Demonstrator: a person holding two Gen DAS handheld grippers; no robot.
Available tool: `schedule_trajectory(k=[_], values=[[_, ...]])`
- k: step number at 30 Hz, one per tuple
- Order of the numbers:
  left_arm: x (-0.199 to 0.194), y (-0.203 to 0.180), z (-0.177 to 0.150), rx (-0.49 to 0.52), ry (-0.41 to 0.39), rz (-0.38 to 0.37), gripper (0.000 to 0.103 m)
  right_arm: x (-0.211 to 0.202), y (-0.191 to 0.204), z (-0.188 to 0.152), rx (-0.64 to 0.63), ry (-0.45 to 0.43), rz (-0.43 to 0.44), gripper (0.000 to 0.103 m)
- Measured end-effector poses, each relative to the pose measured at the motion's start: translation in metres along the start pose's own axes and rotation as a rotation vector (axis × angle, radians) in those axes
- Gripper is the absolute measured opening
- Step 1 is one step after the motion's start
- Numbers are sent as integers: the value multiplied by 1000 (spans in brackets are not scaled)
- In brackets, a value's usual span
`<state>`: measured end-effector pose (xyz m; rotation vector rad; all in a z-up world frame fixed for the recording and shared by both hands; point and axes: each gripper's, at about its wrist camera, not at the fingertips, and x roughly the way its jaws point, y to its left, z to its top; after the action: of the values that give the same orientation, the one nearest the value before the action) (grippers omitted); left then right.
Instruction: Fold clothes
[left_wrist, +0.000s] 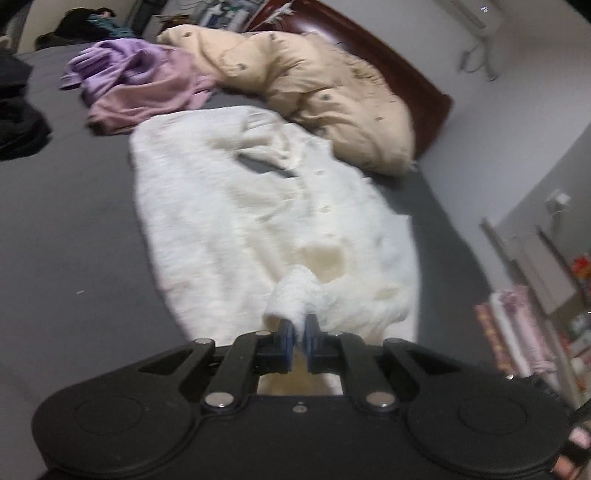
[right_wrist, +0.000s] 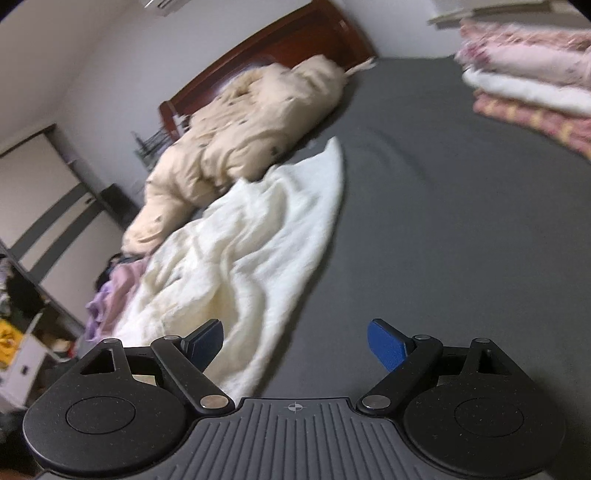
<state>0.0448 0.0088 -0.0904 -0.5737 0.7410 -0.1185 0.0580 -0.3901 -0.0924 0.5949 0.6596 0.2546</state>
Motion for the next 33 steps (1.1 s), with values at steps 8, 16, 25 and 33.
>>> schedule_trajectory(k=[8, 16, 25, 33], values=[[-3, 31, 3, -129, -14, 62, 7, 44, 8, 19, -25, 52, 17, 68], [-13, 35, 7, -107, -31, 31, 7, 94, -9, 46, 17, 103, 32, 68], [-13, 22, 7, -68, -62, -17, 7, 117, -27, 65, 87, 87, 90, 1], [-13, 0, -6, 6, -35, -140, 8, 64, -25, 83, 124, -110, 162, 0]])
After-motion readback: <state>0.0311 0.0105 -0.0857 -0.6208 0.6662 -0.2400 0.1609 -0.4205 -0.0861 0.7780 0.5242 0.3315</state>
